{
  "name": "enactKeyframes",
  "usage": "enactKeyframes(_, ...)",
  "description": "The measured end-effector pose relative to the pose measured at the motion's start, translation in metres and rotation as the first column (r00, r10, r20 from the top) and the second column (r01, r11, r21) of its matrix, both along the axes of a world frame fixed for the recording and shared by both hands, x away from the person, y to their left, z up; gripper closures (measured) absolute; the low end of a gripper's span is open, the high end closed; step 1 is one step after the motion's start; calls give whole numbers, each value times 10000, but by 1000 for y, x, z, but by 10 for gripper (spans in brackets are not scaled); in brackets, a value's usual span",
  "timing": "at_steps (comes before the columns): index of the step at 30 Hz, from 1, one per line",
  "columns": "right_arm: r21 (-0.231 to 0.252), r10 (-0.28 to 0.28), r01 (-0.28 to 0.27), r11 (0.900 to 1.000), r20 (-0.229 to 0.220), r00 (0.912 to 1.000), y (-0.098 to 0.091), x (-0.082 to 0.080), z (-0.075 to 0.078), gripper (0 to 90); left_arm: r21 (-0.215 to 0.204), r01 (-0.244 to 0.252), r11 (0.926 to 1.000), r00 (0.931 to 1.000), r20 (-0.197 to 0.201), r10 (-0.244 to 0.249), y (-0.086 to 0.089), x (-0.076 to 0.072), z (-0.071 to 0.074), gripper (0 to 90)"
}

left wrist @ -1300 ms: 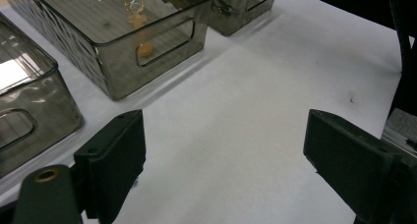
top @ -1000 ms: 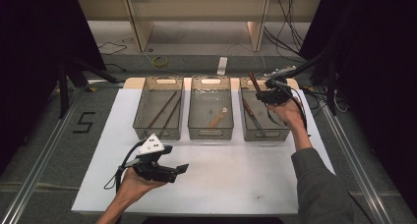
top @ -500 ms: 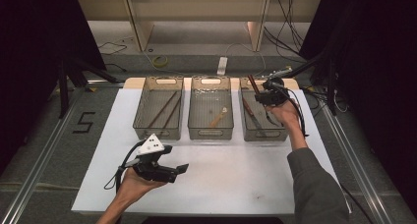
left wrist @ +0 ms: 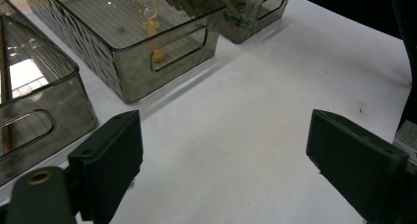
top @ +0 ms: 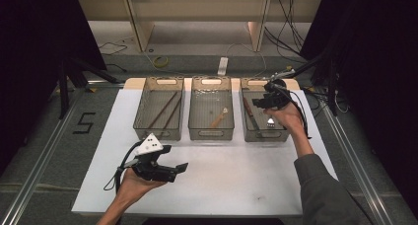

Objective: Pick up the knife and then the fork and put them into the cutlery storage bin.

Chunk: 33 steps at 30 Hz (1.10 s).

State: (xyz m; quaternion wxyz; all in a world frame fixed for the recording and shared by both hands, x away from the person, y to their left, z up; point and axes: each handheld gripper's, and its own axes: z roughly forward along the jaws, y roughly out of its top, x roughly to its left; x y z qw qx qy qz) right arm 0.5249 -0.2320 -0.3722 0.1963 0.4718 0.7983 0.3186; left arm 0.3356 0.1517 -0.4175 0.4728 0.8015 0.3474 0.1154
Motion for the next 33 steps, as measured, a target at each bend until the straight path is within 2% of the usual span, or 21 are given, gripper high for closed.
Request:
enactKeyframes(8,600,607,-629,9962,380,9974,7,-36,0,385,-114,-61,9999,10000,-74,60,1,1,0,135)
enactKeyframes(11,989,784,-843,9915,618,9950,9,-53,-2,367,-141,-79,9999,9999,-93,77,2,1,-1,135)
enactKeyframes(21,1617,1388,-1592,9739,1305,9817,16,-104,-3,296,-378,-71,9993,9997,-218,63,4,2,0,133)
enactKeyframes(24,1858,1526,-1780,9663,1428,9779,17,-115,-8,292,-416,-84,9991,9997,-238,74,4,2,0,134)
enactKeyframes(26,1805,1669,-1916,9647,1433,9755,18,-120,-11,286,-426,-82,9991,9997,-244,71,4,2,0,134)
enactKeyframes(29,2019,1709,-1982,9591,1449,9746,18,-127,-14,285,-424,-74,9991,9997,-222,65,4,2,0,133)
enactKeyframes(33,1977,1854,-2142,9566,1548,9704,16,-135,-19,283,-451,-90,9989,9997,-242,79,5,1,0,134)
